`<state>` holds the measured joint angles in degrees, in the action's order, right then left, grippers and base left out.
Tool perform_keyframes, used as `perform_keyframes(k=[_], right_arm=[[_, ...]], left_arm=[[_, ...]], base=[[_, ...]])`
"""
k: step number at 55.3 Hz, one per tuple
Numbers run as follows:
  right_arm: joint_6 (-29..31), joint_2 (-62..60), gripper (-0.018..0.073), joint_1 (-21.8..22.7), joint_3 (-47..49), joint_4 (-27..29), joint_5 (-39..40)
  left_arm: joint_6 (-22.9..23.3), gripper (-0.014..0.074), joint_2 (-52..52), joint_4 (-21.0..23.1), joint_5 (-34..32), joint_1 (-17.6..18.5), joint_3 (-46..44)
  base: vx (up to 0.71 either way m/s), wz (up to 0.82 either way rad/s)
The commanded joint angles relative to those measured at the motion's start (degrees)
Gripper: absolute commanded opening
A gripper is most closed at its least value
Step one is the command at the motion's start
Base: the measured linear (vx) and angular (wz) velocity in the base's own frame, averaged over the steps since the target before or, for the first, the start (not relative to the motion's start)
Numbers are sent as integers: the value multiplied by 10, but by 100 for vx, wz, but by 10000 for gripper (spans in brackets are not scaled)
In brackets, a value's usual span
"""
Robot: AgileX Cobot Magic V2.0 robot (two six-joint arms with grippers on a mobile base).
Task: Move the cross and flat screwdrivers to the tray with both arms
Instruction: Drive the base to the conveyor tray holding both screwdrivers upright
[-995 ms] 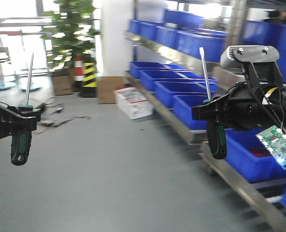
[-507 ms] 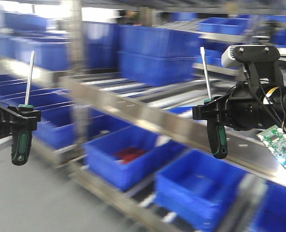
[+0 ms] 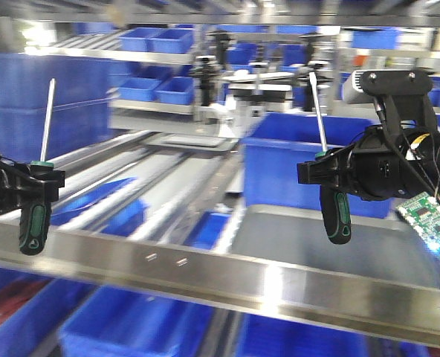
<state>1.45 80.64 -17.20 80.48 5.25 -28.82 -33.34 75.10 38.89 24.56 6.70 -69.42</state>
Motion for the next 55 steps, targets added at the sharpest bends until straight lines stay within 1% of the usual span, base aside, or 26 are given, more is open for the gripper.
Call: perform_keyframes(k=[1,15,26,55], right_arm=[[1,-21,-8,1,20,-2,52],[1,-21,-8,1,20,-2,52],[1,-21,-8,1,20,-2,49],[1,-21,-8,1,20,-2,50]], left_arm=[[1,3,-18,20,-40,2,-18],[1,3,-18,20,-40,2,-18],[1,3,-18,20,-40,2,-18],[1,3,-18,20,-40,2,-18]], base=[[28,-56],[27,-51],[25,-36],[18,-9]])
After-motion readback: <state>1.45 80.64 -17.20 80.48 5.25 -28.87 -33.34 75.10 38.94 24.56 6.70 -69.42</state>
